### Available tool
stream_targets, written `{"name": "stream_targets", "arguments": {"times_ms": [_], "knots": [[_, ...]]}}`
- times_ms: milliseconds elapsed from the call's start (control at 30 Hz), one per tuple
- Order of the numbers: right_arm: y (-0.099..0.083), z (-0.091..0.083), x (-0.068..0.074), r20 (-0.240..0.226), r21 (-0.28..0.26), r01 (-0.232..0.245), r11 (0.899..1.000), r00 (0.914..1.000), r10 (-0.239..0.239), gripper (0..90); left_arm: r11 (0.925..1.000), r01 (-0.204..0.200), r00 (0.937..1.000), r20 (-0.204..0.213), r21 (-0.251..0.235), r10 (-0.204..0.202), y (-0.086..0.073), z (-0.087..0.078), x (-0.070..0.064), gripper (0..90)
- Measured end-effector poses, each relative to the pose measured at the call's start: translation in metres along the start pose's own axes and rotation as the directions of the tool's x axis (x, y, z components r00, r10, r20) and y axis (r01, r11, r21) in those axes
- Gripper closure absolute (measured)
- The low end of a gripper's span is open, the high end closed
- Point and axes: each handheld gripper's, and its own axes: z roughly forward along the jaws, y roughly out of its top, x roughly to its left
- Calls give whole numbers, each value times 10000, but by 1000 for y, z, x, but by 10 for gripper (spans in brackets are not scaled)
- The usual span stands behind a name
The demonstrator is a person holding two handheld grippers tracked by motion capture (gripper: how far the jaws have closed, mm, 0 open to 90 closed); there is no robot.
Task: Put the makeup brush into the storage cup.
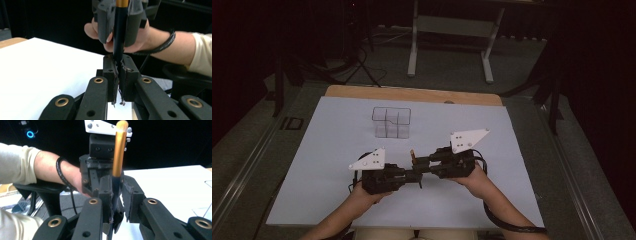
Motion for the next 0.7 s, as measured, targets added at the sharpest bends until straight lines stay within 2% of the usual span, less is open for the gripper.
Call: {"name": "stream_targets", "arguments": {"times_ms": [33,133,267,700], "knots": [[1,0,-1,-73,163,14,9999,10000,-13,777,9999,13,10000,-15,143,-12,0,1,0,853],[2,-1,-1,-131,171,-74,9998,9999,76,777,9998,32,10000,29,210,-33,-1,2,0,853],[5,-5,-3,-113,-13,-171,9999,9998,171,779,9988,62,10000,-21,488,-62,-2,5,0,853],[5,-6,-3,-128,-93,-215,9997,9997,214,818,9967,176,9998,-31,795,-174,-5,8,1,853]]}}
